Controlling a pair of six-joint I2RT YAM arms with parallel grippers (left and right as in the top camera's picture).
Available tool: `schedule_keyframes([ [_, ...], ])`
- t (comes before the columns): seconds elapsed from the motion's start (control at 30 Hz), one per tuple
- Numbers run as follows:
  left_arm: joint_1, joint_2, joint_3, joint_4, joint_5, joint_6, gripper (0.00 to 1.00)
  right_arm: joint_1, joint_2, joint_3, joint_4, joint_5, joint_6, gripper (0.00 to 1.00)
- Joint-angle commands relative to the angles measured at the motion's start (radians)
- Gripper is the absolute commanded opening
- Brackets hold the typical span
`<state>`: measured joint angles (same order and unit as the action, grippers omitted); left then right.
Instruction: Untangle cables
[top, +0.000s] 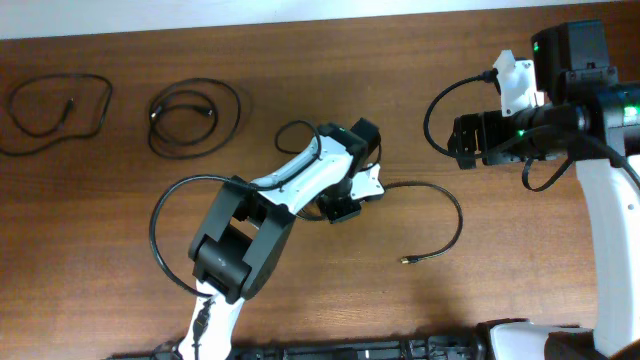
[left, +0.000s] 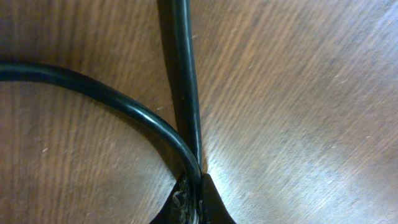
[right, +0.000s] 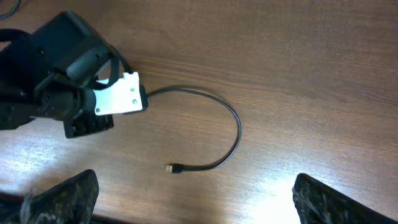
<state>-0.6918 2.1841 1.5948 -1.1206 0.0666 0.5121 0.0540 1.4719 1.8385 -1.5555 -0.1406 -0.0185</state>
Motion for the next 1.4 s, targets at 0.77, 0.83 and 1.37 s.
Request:
schedule_keyframes([
  [0.77,0.926,-1.094,-0.008,0.018,-0.112,-0.386,0.00,-0.002,-0.008,0.013,0.000,-0.006,0.005,0.99],
  [0.83,1.086,-1.072,-0.008,0.021,-0.175,-0.548,0.00,-0.002,-0.008,0.013,0.000,-0.006,0.005,0.99],
  [1.37,1.660,-0.698,-0.008,-0.033,-0.343,-1.279,0.00,-0.002,-0.008,0.013,0.000,-0.006,0.005,0.99],
])
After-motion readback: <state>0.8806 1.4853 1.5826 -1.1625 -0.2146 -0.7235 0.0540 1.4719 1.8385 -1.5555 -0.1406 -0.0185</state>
